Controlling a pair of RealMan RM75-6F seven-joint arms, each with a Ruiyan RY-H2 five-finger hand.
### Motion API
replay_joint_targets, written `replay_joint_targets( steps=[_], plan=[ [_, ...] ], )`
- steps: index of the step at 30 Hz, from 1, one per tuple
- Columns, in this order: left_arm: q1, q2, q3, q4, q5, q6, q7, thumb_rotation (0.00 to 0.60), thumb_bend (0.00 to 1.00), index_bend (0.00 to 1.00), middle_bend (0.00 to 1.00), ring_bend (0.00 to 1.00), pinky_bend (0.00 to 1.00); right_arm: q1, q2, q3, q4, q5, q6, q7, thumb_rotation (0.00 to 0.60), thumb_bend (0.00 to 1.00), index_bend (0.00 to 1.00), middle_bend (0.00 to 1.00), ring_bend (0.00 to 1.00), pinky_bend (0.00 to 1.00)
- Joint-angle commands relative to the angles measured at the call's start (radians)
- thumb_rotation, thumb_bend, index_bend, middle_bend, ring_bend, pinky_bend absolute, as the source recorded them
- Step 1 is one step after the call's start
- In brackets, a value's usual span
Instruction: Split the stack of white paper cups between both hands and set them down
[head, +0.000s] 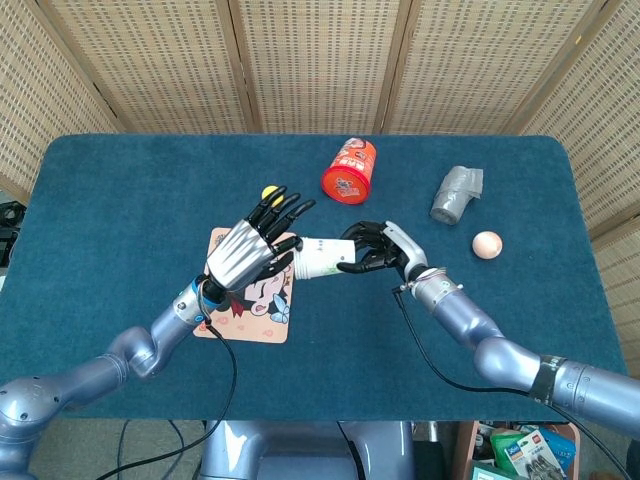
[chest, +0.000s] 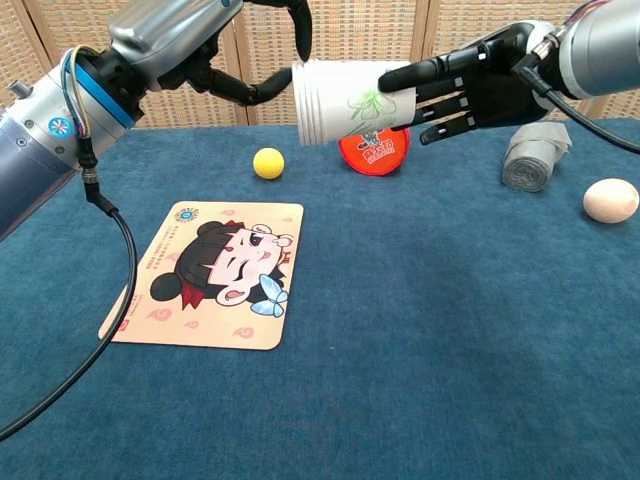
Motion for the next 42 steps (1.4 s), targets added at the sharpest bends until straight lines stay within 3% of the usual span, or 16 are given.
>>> replay_joint_targets(
  steps=[1,25,37,42],
  plan=[
    [-0.003,0.0,0.002,-0.002,0.0,-0.004,0.001,0.6,0.43,0.55,0.06,0.0,0.0,-0.001,0.002,0.001,0.001,-0.002,-0.003,0.004,0.6,0.41,0.54,0.58,0.45,0.63],
    [0.01,0.009,0.003,0.001,-0.027,-0.001,-0.001,0.6,0.48,0.72,0.1,0.0,0.0,-0.027,0.013,-0.004,0.029,-0.04,-0.017,0.03,0.6,0.41,0.54,0.59,0.45,0.63],
    [0.142,0.14,0.06,0.075,-0.032,0.096,-0.117,0.6,0.48,0.72,0.1,0.0,0.0,-0.103,0.092,0.001,0.048,-0.117,-0.017,0.031,0.6,0.41,0.54,0.59,0.45,0.63],
    [0.2,0.219,0.103,0.099,-0.043,0.068,-0.17,0.6,0.48,0.72,0.1,0.0,0.0,-0.116,0.104,-0.047,0.078,-0.185,0.031,-0.044,0.6,0.41,0.54,0.59,0.45,0.63]
  ],
)
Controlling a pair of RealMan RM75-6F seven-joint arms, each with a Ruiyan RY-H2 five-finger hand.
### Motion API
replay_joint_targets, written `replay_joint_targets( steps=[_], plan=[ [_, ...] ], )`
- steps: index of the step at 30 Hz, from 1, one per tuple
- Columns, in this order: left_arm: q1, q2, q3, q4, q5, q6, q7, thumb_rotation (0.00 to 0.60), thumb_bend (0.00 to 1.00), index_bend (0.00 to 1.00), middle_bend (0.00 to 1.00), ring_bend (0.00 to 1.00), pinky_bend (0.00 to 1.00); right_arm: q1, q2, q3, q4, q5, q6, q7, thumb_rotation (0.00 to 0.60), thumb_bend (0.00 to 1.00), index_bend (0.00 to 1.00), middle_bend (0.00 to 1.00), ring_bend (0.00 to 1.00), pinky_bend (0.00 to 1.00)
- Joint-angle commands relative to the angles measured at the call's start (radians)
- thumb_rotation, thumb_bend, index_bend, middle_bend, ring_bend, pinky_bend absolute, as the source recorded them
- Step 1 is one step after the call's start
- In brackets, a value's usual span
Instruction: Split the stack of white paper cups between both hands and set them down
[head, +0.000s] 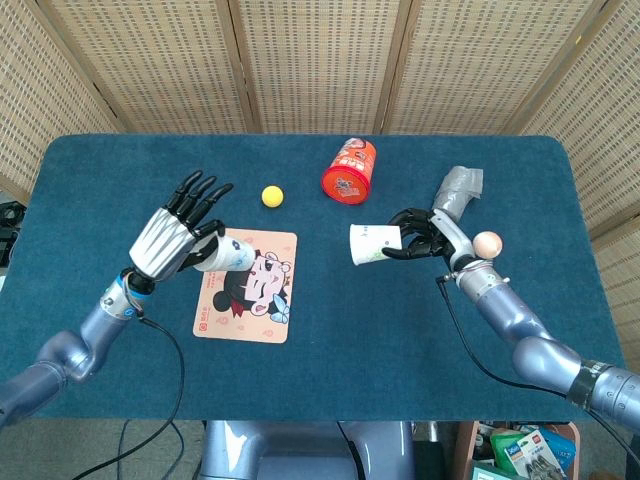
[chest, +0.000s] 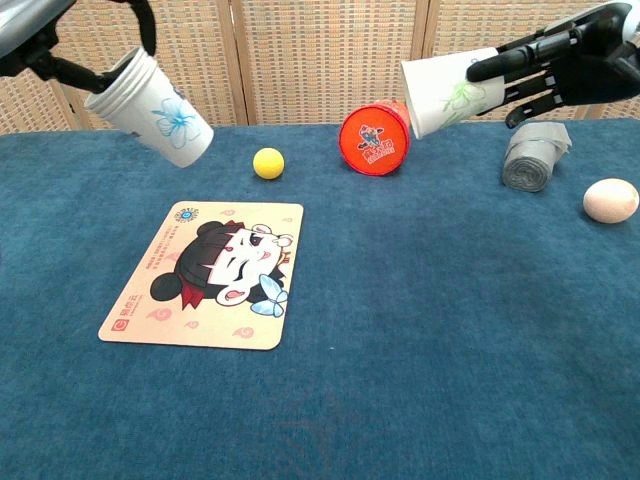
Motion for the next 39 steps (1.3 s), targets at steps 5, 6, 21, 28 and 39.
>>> replay_joint_targets(
  steps=[5,6,21,28,39],
  plan=[
    [0.059,0.164,0.101,-0.02,0.01,-0.116,-0.046,0.6,0.48,0.73,0.1,0.0,0.0,-0.013,-0.024,-0.125,0.052,-0.164,0.164,-0.217,0.6,0.41,0.55,0.59,0.45,0.63],
    [0.059,0.18,0.109,-0.03,0.013,-0.131,-0.04,0.6,0.48,0.73,0.1,0.0,0.0,-0.014,-0.031,-0.137,0.057,-0.18,0.184,-0.241,0.6,0.41,0.55,0.59,0.45,0.63],
    [0.029,0.241,0.183,-0.087,0.017,-0.405,0.078,0.6,0.48,0.74,0.0,0.0,0.0,-0.05,-0.194,-0.333,0.221,-0.498,0.464,-0.634,0.6,0.41,0.55,0.6,0.45,0.63],
    [0.021,0.205,0.172,-0.071,-0.007,-0.458,0.061,0.6,0.4,0.09,0.0,0.0,0.0,-0.067,-0.207,-0.403,0.262,-0.589,0.525,-0.832,0.6,0.06,0.08,0.09,0.12,0.34],
    [0.044,0.256,0.145,-0.174,-0.032,-0.416,0.016,0.6,0.32,0.0,0.0,0.0,0.0,-0.139,-0.133,-0.407,0.116,-0.638,0.679,-0.97,0.6,0.0,0.0,0.0,0.02,0.2]
  ],
)
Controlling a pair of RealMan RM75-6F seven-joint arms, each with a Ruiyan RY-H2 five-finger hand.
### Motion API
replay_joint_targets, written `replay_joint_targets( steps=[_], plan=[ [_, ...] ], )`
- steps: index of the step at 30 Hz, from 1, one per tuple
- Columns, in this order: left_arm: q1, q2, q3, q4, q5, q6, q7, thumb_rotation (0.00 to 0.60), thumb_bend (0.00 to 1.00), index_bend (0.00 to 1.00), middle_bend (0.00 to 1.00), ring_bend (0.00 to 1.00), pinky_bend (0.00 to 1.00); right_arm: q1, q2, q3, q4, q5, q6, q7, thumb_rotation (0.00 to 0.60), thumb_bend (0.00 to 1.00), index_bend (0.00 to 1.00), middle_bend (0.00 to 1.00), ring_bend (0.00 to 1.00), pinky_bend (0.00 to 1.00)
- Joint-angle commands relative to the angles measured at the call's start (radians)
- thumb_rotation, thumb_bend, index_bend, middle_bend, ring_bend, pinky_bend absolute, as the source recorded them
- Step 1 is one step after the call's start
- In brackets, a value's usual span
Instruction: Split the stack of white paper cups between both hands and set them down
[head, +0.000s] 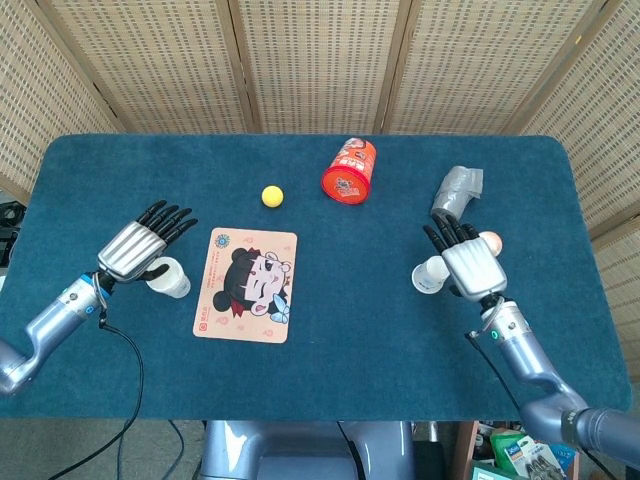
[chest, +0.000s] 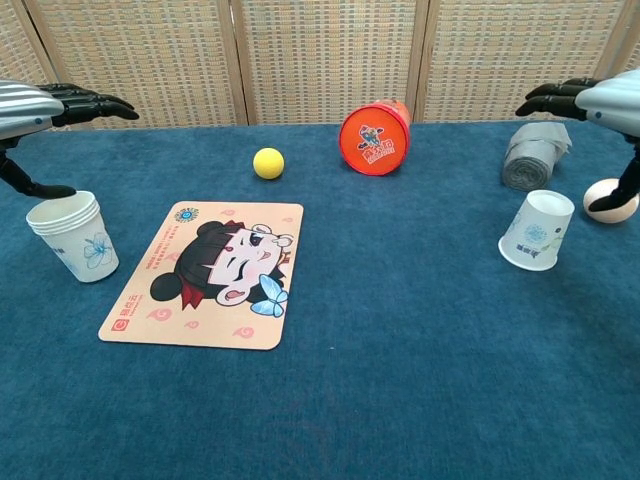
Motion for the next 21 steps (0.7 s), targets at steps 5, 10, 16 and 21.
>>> replay_joint_targets(
  steps=[5,10,16,21],
  plan=[
    [0.114,0.132,-0.069,-0.169,-0.106,0.153,-0.083,0.6,0.3,0.0,0.0,0.0,0.0,-0.142,0.109,-0.023,-0.118,-0.109,0.174,0.161,0.6,0.0,0.0,0.0,0.01,0.13],
    [0.239,0.301,-0.062,-0.392,-0.175,0.235,-0.131,0.6,0.18,0.0,0.0,0.0,0.0,-0.251,0.127,-0.059,-0.052,-0.214,0.31,0.322,0.6,0.0,0.0,0.0,0.0,0.03],
    [0.433,0.352,-0.056,-0.534,-0.299,0.385,-0.053,0.6,0.04,0.0,0.0,0.0,0.0,-0.373,0.12,-0.082,0.072,-0.286,0.464,0.514,0.6,0.0,0.0,0.0,0.0,0.0],
    [0.553,0.34,-0.036,-0.601,-0.309,0.476,-0.054,0.6,0.02,0.0,0.0,0.0,0.0,-0.458,0.095,-0.095,0.177,-0.334,0.567,0.57,0.6,0.0,0.0,0.0,0.0,0.0]
  ],
)
